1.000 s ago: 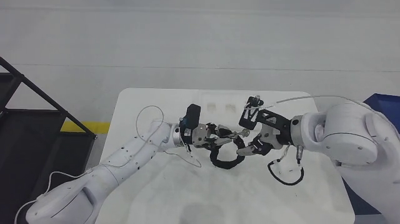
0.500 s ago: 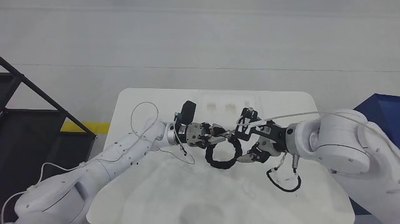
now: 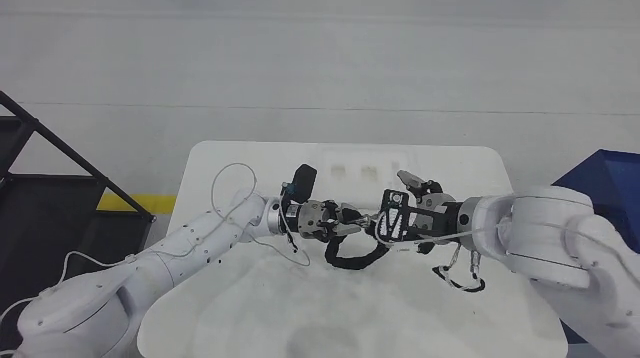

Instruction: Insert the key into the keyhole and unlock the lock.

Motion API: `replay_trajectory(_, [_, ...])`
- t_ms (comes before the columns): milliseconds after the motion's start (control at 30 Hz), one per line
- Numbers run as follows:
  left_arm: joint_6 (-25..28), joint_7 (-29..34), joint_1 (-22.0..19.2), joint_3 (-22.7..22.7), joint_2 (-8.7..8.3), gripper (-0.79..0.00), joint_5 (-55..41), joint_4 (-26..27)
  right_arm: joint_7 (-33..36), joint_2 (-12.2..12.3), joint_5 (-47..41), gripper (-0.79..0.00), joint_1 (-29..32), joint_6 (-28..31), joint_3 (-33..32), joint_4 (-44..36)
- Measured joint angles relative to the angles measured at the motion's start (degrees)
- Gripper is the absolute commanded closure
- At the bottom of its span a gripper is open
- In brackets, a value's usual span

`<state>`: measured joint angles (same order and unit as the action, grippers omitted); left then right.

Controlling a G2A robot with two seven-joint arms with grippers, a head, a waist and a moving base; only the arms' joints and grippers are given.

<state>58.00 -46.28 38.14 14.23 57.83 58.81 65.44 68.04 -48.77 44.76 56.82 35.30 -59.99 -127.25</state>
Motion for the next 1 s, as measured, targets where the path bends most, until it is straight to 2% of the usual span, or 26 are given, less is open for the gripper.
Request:
replay_trajectory(67, [0.0,0.0,-0.23,-0.33,-0.09,0.0,-0.28,0.03,-1.58,0.15,2.58,-0.785,0.54,1.95,-0.15,-0.9])
replay_trajectory(133, [0.0,0.0,-0.33,-0.43,-0.16,0.0,-0.73,0.09,-3.03,0.23,4.78,-0.65,1.03,2.89,-0.16,-1.69])
replay_trajectory(200, [0.0,0.0,-0.32,-0.56,-0.21,0.0,-0.88,0.14,-3.89,0.26,6.43,-0.597,1.27,4.01,0.28,-2.14])
replay_trajectory(233, [0.0,0.0,-0.27,-0.69,-0.23,0.0,-0.94,0.16,-4.19,0.26,7.32,-0.493,1.29,4.72,0.78,-2.25])
replay_trajectory(367, [0.0,0.0,-0.18,-1.14,-0.21,0.0,-0.98,0.33,-5.16,0.06,9.55,-0.36,0.71,6.12,2.93,-2.21])
replay_trajectory(567, [0.0,0.0,-0.46,-1.83,-0.23,0.0,-1.09,0.42,-6.06,-0.39,11.59,-0.296,-0.64,6.31,5.47,-2.14])
replay_trajectory(833, [0.0,0.0,-0.87,-2.55,-0.28,0.0,-1.39,0.56,-5.29,-0.59,12.95,-0.314,-1.53,6.21,6.85,-2.44])
replay_trajectory(1000, [0.0,0.0,-1.1,-2.65,-0.44,0.0,-1.45,0.52,-5.34,-0.32,13.82,-0.274,-1.74,6.28,7.22,-2.97])
